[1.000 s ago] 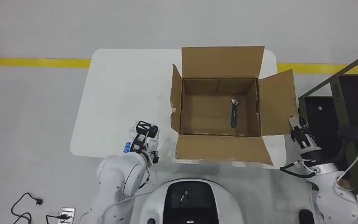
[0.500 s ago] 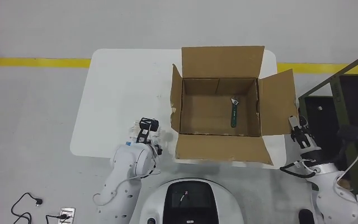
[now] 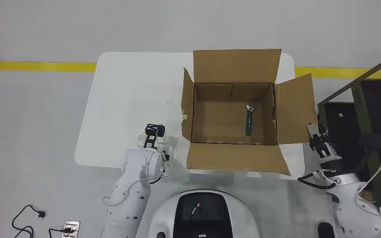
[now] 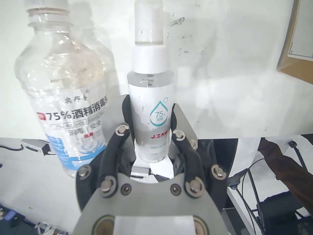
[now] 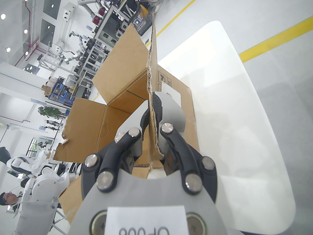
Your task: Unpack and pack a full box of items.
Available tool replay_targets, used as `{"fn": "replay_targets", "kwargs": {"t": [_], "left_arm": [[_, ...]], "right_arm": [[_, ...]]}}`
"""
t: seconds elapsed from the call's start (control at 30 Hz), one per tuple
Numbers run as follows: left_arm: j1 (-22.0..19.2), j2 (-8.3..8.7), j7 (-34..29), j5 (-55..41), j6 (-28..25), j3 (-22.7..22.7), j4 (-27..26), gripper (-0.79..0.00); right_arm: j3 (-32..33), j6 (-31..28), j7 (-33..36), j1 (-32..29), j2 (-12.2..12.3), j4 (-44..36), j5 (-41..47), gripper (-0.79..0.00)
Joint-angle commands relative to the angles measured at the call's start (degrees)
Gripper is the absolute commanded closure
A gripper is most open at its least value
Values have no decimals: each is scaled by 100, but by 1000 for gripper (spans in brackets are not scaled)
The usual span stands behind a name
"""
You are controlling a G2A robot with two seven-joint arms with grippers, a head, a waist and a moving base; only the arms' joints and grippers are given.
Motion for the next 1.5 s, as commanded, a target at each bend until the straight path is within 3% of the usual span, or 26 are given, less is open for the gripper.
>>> {"fn": "replay_targets", "kwargs": {"t": [0.0,0.13,0.2,0.27,0.4,0.53,0.6,0.67,0.7,0.73,0.77,1.13,1.37,1.4,1.43,1.47], "left_arm": [[-3,4,-8,1,7,8,-1,-785],[-22,13,-11,48,-5,46,-22,-785],[-43,15,-30,19,-1,53,-68,-785],[-51,19,-45,12,-35,76,-157,-785],[-2,30,-132,-28,-124,109,-541,-785],[108,58,-250,8,-314,109,-1165,-785],[168,75,-362,-42,-479,99,-1487,-785],[197,88,-492,-107,-529,35,-1772,-785],[197,95,-544,-145,-555,1,-1917,-785],[196,101,-587,-178,-588,-28,-2055,-785],[192,107,-618,-216,-597,-63,-2194,-785],[-11,141,-696,-848,-480,-317,-3312,-785],[-95,176,-569,-989,-409,-450,-3495,-785],[-105,179,-562,-1014,-366,-469,-3490,-785],[-115,181,-569,-1067,-331,-477,-3486,-785],[-119,183,-573,-1077,-327,-480,-3486,-785]], "right_arm": [[0,0,0,0,0,0,0,-18],[0,0,0,0,0,0,0,-86],[0,0,0,0,0,0,0,-15],[0,0,0,0,0,0,0,-55],[0,0,0,0,0,0,0,0],[0,0,0,0,0,0,0,-25],[-1,3,-6,2,0,2,-4,-135],[-18,-8,-13,28,1,-1,-50,-320],[-26,-13,-8,44,2,-1,-81,-471],[-34,-17,-4,58,3,-1,-109,-757],[-41,-12,3,70,4,1,-134,-785],[132,-46,-402,76,1,-581,-580,-785],[32,-386,-185,199,46,-1165,-1497,-785],[-36,-449,-116,243,56,-1195,-1683,-690],[-112,-489,-82,294,63,-1207,-1863,-357],[-204,-522,-52,345,70,-1205,-2049,-89]]}}
